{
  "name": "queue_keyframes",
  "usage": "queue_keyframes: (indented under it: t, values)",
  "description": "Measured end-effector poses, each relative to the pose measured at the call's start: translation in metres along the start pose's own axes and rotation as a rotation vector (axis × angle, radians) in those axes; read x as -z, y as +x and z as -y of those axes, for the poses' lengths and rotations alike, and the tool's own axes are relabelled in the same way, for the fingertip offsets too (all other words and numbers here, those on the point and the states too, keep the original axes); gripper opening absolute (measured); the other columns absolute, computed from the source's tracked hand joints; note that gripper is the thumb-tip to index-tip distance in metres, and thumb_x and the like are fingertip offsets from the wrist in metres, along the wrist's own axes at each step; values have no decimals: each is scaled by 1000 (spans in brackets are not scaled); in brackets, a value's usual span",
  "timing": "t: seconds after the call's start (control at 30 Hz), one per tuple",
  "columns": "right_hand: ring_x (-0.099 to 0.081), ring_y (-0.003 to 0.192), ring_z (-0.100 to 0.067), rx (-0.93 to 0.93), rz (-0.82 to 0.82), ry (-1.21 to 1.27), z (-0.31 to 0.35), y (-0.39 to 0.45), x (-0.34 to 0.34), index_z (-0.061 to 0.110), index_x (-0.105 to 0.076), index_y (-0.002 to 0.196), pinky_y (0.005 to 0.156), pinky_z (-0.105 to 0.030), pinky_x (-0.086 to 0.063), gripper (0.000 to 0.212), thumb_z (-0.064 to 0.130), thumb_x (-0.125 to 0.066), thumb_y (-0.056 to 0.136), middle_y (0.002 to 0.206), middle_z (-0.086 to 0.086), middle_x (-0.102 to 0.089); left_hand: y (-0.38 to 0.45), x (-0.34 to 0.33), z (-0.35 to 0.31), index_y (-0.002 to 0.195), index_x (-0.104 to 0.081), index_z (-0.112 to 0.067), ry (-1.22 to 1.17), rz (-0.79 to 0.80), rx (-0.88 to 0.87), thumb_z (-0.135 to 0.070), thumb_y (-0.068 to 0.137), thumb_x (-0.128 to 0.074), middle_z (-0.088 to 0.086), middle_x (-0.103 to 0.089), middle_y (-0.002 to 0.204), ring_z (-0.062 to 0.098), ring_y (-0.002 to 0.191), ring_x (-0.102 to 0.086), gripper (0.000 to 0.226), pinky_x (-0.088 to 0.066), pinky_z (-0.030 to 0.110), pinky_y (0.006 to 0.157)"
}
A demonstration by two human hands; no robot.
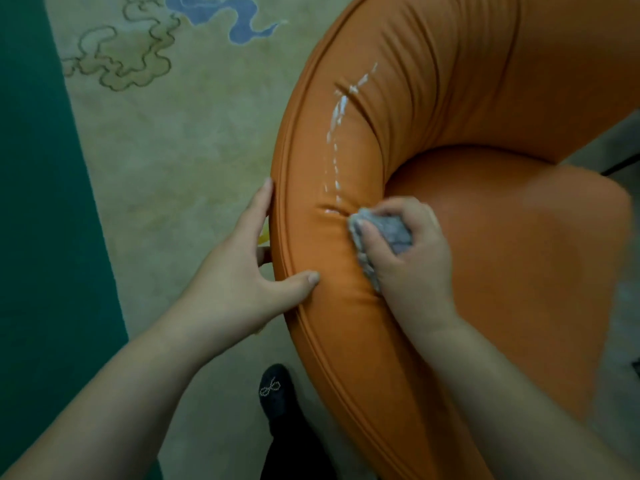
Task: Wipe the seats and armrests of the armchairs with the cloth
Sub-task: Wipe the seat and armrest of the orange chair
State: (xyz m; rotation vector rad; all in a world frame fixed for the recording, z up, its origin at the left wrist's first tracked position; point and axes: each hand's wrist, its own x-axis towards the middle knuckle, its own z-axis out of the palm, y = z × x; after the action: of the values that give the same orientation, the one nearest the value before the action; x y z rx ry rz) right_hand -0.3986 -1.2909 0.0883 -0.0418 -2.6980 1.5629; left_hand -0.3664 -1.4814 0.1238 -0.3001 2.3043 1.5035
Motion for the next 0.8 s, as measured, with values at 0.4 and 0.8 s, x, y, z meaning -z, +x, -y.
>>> queue_keyframes:
  t: [0.4,0.8]
  values:
    - [-52,93,-9,96,51,-83,26,24,-16,28,-62,91,84,-16,-42,16,24,-74,80,99,1,-50,14,11,4,147,6,-53,71,70,-47,-51,57,-79,-46,-29,124,4,117,-53,124,-53,32,92]
    - [-49,91,1,24,161,-79,22,33,-6,35,-52,89,78,-2,-36,32,26,-79,73,97,12,-47,43,27,-13,151,4,-46,185,88,-66,-53,57,-81,-31,-26,147,10,126,-48,127,-48,39,100]
